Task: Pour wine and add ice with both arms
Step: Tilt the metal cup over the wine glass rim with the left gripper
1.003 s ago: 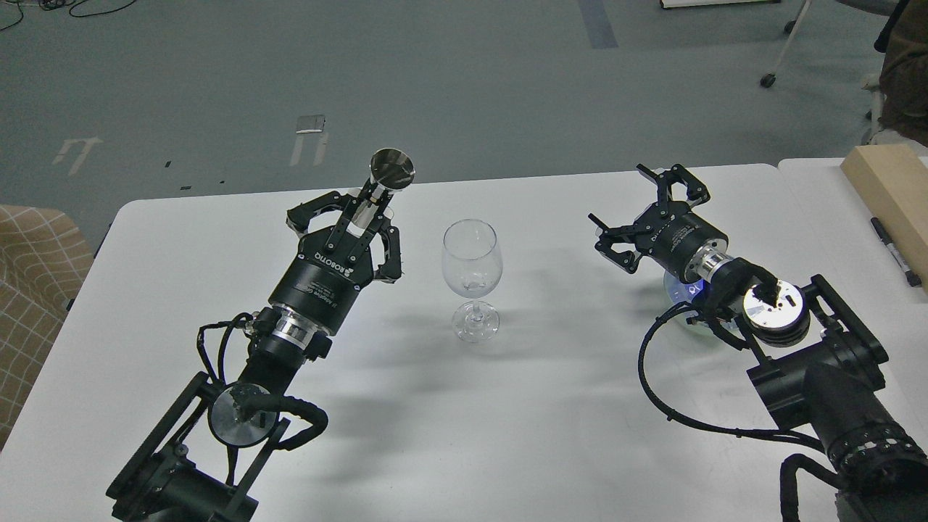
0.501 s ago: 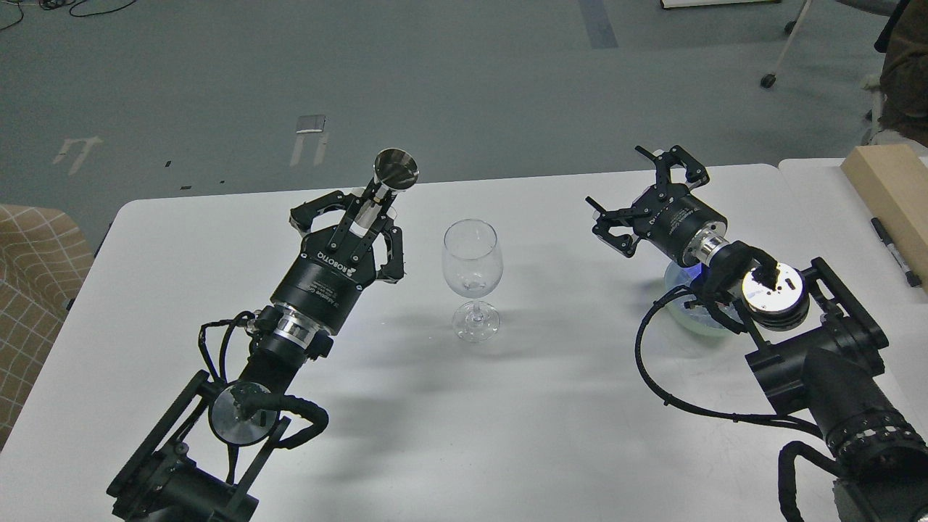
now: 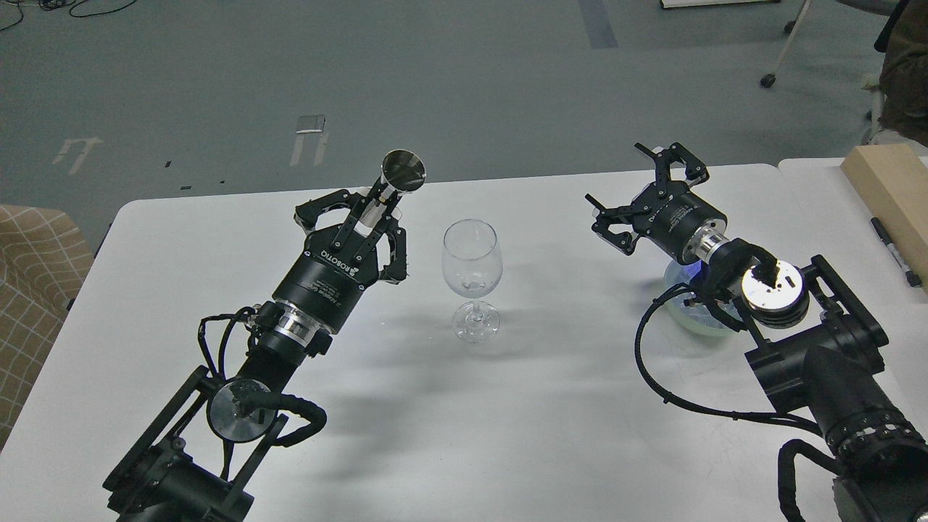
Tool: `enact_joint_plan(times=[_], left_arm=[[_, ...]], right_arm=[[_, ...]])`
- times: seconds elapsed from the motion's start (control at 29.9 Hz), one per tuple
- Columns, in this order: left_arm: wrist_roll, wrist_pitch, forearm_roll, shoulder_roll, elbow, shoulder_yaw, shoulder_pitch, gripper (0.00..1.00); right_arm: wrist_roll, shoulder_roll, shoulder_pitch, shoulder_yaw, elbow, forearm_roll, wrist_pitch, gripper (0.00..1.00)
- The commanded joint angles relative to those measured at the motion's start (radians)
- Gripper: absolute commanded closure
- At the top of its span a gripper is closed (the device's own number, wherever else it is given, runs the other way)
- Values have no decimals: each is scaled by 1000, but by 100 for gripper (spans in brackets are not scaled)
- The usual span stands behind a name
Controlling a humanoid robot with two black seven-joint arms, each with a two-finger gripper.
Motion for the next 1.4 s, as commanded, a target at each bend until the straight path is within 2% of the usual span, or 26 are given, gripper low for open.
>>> enact_joint_plan(times=[0.0,0.3,0.8,1.37], left_arm=[[0,-1,0,25,0,27,-22,100],[8,1,0,39,0,55,-66,100],[11,8,2,86,32,195,-157,100],[15,7,2,132,66,182,-198,100]], right_arm=[[0,0,0,0,0,0,0,0],[0,0,0,0,0,0,0,0],[0,0,0,2,0,1,2,0],[0,0,0,2,1,1,2,0]])
